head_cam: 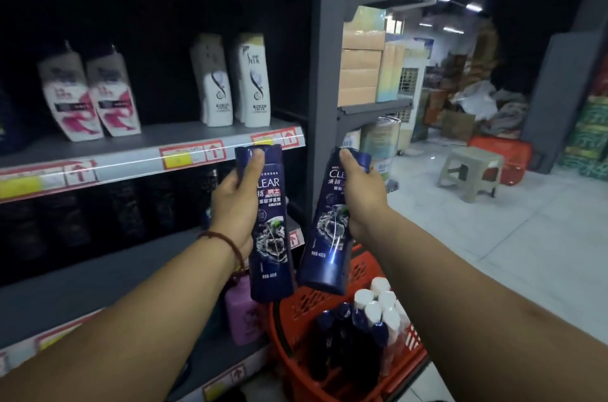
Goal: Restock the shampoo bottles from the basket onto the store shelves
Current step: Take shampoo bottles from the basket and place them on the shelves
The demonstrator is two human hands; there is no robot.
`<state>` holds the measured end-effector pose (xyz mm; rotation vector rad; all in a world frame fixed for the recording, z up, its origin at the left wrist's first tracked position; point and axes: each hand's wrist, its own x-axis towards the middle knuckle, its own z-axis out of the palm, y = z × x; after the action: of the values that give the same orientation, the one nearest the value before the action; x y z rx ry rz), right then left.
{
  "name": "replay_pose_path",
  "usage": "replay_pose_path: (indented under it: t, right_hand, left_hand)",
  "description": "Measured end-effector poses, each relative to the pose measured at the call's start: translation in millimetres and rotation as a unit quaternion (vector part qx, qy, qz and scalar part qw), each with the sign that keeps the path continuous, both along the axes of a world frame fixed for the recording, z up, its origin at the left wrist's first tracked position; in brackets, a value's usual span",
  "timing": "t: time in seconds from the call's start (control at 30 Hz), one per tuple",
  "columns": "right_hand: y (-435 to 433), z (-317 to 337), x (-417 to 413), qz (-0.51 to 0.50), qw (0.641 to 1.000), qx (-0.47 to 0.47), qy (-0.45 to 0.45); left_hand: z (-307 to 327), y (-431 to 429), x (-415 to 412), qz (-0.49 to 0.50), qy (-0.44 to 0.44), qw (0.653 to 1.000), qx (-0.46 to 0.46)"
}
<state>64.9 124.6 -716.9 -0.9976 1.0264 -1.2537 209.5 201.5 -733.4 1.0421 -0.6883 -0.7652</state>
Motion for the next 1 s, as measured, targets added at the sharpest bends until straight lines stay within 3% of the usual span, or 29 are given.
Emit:
replay_pose_path:
  t: [0.1,0.2,0.37,0.47,0.63,0.73,0.9,1.0]
  right_hand:
    - [2,10,2,0.041,0.993,0.101,-0.041]
    - [9,19,-3,0.123,0.976,0.178,-0.011]
    - [18,22,-7,0.184,0.967,0.175,0.002]
    - [16,14,-8,0.169,0.975,0.139,-0.036]
    - [12,5,-13,0.157,0.972,0.125,-0.120]
    - [13,7,-20,0.158,0.969,0.153,-0.114]
    - [14,11,-26,0.200,0.966,0.147,-0.074]
    - [14,7,-24,0.203,0.967,0.139,-0.068]
  left_hand:
    - [7,0,3,0.014,0.004,0.999,0.040]
    - [12,2,7,-0.020,-0.001,0.995,0.094]
    - [23,14,8,-0.140,-0.043,0.977,0.156]
    - [25,17,14,-0.154,-0.065,0.974,0.150]
    - [31,21,25,-0.153,-0.001,0.981,0.122]
    - [32,18,33,-0.132,-0.003,0.983,0.124]
    - [38,22,44,-0.193,0.016,0.969,0.150]
    - [37,22,45,-0.212,-0.015,0.966,0.146]
